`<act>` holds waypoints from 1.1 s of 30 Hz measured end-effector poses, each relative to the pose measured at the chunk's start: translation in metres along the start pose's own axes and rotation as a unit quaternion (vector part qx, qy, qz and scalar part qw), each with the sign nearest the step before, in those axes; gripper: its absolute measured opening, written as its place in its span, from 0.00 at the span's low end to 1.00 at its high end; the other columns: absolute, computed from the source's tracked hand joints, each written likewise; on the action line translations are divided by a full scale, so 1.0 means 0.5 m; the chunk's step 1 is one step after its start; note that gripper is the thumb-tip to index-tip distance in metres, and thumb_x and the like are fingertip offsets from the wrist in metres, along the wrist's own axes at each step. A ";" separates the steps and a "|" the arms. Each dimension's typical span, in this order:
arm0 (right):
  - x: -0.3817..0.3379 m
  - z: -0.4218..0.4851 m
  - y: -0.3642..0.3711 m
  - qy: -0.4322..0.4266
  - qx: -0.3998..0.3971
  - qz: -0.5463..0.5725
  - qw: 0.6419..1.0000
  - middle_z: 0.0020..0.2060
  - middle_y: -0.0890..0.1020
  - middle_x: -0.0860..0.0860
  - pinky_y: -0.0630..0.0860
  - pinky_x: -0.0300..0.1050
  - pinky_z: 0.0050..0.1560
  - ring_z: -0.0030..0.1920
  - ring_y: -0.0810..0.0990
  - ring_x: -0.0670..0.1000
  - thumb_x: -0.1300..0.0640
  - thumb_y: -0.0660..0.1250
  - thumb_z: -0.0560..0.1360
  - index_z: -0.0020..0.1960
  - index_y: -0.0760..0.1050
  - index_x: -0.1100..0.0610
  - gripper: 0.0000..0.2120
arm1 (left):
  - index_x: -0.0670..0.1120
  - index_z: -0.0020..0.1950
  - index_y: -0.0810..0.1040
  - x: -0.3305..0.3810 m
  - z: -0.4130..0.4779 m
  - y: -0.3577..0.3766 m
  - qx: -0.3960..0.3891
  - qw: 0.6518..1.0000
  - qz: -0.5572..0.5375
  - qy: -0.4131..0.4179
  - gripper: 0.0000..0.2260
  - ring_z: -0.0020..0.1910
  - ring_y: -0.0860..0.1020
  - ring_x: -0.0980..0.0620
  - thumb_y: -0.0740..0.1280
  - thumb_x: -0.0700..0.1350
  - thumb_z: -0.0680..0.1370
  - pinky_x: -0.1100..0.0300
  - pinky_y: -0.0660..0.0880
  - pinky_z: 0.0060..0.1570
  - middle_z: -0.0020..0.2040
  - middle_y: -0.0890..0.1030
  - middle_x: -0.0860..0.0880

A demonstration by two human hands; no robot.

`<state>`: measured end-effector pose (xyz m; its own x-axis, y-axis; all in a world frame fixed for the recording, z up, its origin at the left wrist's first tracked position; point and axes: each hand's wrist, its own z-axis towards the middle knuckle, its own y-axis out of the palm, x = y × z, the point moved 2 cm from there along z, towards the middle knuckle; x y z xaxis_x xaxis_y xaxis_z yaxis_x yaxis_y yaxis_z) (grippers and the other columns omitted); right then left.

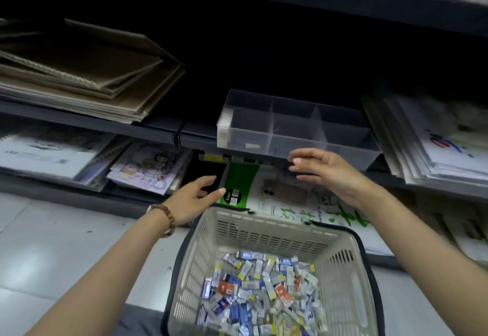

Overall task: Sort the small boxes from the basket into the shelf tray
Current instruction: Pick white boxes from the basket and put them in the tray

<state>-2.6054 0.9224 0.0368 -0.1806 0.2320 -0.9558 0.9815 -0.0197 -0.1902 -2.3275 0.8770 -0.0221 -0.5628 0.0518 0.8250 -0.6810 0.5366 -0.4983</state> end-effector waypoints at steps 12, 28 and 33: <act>0.556 -0.121 0.081 0.385 -0.023 -0.066 0.920 0.44 0.79 0.56 0.76 0.40 0.41 0.36 0.75 0.48 0.61 0.68 0.75 0.58 0.77 0.66 0.14 | 0.42 0.62 0.75 -0.230 0.003 0.309 -0.193 0.966 0.096 -0.141 0.15 0.57 0.74 0.51 0.61 0.49 0.80 0.65 0.68 0.53 0.62 0.76 0.44; 0.764 -0.155 0.085 0.310 -0.015 -0.125 0.942 0.60 0.78 0.57 0.70 0.39 0.57 0.62 0.76 0.55 0.60 0.68 0.75 0.59 0.78 0.64 0.14 | 0.45 0.73 0.64 -0.439 0.056 0.525 -0.248 0.952 0.128 -0.130 0.19 0.67 0.68 0.43 0.49 0.48 0.83 0.56 0.65 0.64 0.71 0.67 0.43; 0.770 -0.155 0.120 0.294 -0.123 -0.187 0.929 0.69 0.70 0.53 0.67 0.45 0.66 0.69 0.69 0.53 0.53 0.68 0.75 0.69 0.69 0.57 0.24 | 0.41 0.66 0.72 -0.452 0.067 0.523 -0.230 0.959 0.132 -0.098 0.18 0.51 0.76 0.49 0.66 0.40 0.77 0.55 0.71 0.61 0.54 0.77 0.44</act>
<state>-2.6113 1.0857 -0.3252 -0.5175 0.6704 -0.5317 0.8548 0.3757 -0.3581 -2.3941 0.9774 -0.3478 -0.7950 0.1026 0.5979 -0.2489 0.8436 -0.4757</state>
